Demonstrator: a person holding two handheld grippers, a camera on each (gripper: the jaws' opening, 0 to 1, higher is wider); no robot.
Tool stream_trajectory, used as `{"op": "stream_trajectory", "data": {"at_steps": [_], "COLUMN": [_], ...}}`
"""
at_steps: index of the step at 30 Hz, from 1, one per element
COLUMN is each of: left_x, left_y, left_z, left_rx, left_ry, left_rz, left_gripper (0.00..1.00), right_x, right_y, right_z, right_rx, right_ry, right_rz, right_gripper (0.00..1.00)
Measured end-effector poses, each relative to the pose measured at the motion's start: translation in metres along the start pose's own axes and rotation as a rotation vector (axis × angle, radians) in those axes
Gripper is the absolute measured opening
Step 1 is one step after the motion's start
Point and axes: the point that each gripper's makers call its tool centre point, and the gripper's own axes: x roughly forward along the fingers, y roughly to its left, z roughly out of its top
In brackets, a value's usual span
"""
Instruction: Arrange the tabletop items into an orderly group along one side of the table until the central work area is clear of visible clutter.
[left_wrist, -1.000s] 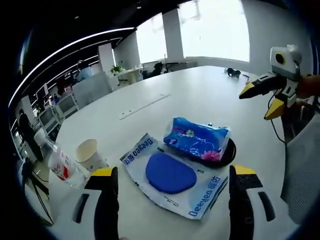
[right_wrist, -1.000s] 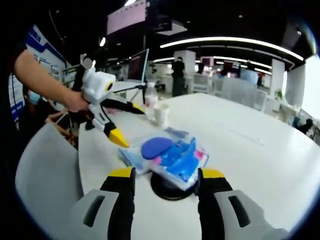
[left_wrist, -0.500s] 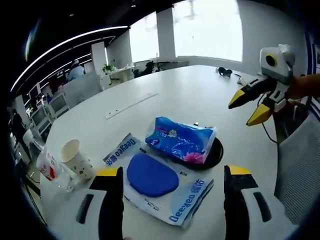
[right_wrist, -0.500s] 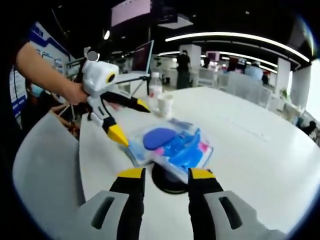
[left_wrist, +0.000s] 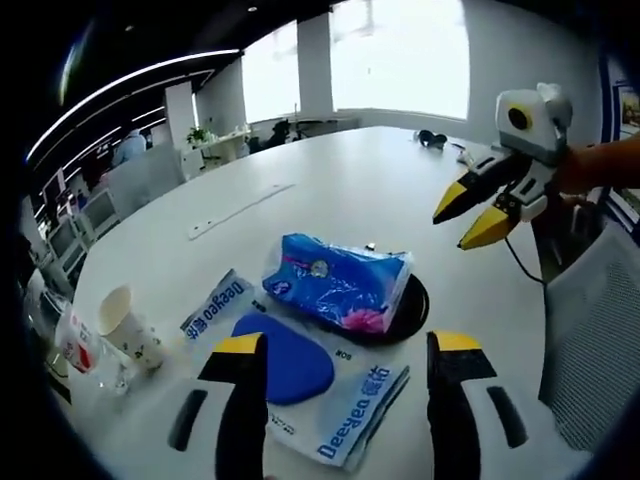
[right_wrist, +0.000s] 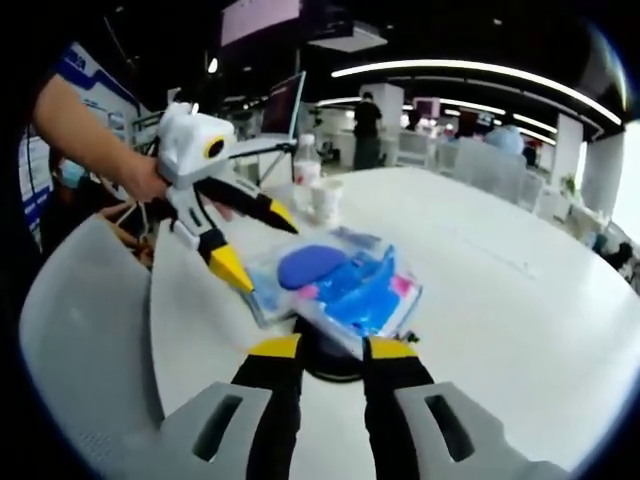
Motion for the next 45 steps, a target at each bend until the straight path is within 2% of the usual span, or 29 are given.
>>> {"op": "stream_trajectory", "data": {"at_steps": [27, 36, 45], "left_x": [0.027, 0.036, 0.042], "left_y": [-0.015, -0.018, -0.019], "left_z": [-0.003, -0.003, -0.006], "left_rx": [-0.011, 0.003, 0.012], "left_ry": [0.025, 0.036, 0.064], "left_rz": [-0.078, -0.093, -0.114], "left_gripper": [0.47, 0.41, 0.3], "right_x": [0.019, 0.027, 0.036], "right_y": [-0.007, -0.012, -0.018], "right_z": [-0.013, -0.02, -0.028], "right_rx": [0.036, 0.014, 0.025], "right_ry": [0.033, 0.058, 0.078], "right_rz": [0.02, 0.028, 0.035], "right_gripper": [0.17, 0.17, 0.17]}}
